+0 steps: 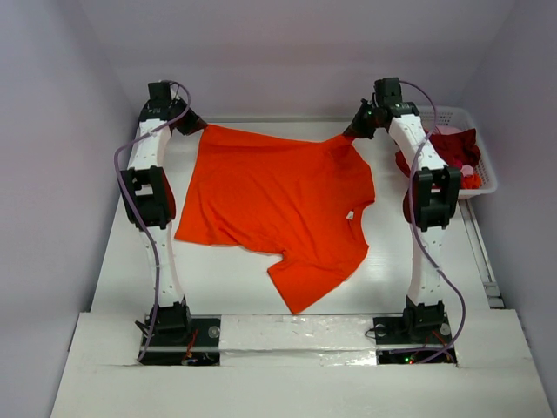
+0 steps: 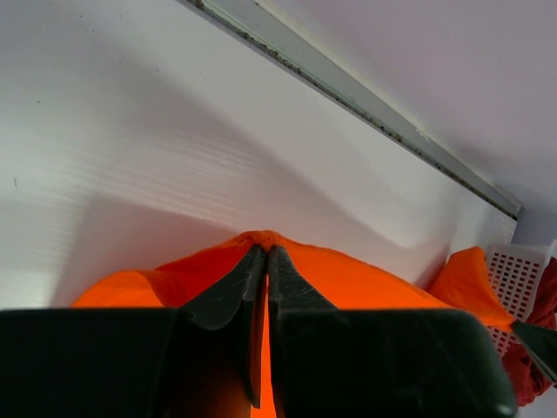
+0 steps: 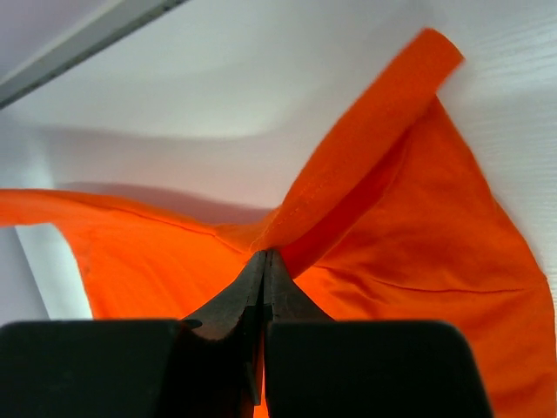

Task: Fold and stack the t-shirts
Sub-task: Fold the flattened tshirt in 1/3 of the way

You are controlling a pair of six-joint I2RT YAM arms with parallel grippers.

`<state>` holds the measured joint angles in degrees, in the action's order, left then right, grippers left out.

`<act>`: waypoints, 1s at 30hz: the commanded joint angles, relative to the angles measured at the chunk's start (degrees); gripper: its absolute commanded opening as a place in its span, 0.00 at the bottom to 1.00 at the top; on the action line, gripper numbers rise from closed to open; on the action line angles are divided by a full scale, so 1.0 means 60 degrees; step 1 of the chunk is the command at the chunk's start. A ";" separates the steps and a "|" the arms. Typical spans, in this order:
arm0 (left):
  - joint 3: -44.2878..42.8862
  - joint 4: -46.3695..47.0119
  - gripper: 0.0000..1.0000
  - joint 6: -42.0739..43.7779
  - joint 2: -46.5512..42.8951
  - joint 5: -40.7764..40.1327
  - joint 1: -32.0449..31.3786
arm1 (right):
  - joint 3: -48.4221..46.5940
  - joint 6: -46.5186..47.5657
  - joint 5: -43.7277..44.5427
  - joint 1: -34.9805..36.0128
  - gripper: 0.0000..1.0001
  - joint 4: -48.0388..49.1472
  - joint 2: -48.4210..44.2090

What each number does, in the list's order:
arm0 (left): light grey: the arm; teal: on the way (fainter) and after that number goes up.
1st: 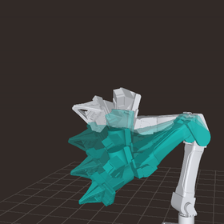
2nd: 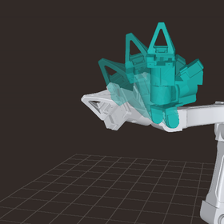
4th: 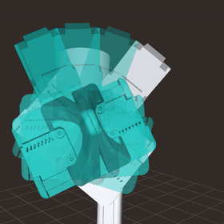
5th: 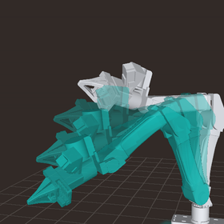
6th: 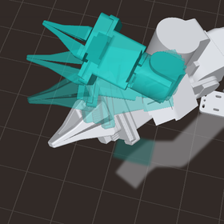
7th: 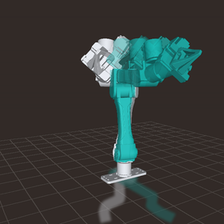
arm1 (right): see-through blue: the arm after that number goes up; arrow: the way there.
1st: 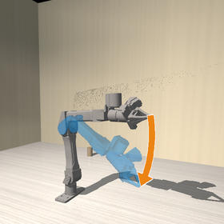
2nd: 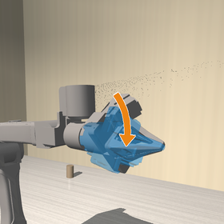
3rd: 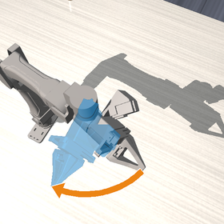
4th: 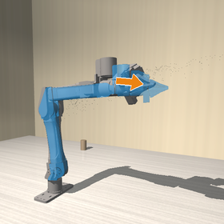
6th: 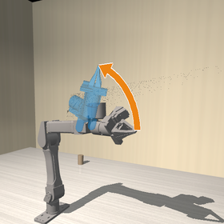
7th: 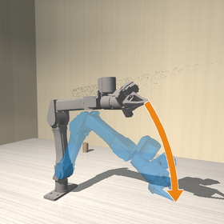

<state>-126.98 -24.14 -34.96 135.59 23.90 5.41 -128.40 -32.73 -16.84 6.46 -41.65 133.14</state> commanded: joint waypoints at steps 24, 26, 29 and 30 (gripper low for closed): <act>-0.0429 -0.1118 0.00 -0.0092 -0.1416 -0.0804 -0.0023 | 0.3396 0.0153 -0.1412 0.0066 0.00 0.0774 -0.3102; -0.0400 -0.1249 0.00 -0.0077 -0.1533 -0.0819 -0.0023 | 0.3630 0.0138 -0.1397 0.0066 0.00 0.0789 -0.3205; -0.0312 -0.1440 0.00 -0.0077 -0.1695 -0.0819 -0.0023 | 0.3893 0.0123 -0.1412 0.0066 0.00 0.0745 -0.3410; -0.0268 -0.1455 0.00 -0.0077 -0.1738 -0.0776 -0.0023 | 0.3967 0.0123 -0.1441 0.0066 0.00 0.0789 -0.3469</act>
<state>-126.78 -32.01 -35.53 130.91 20.08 5.21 -105.73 -31.86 -24.14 6.46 -39.40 116.75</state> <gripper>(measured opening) 0.006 0.010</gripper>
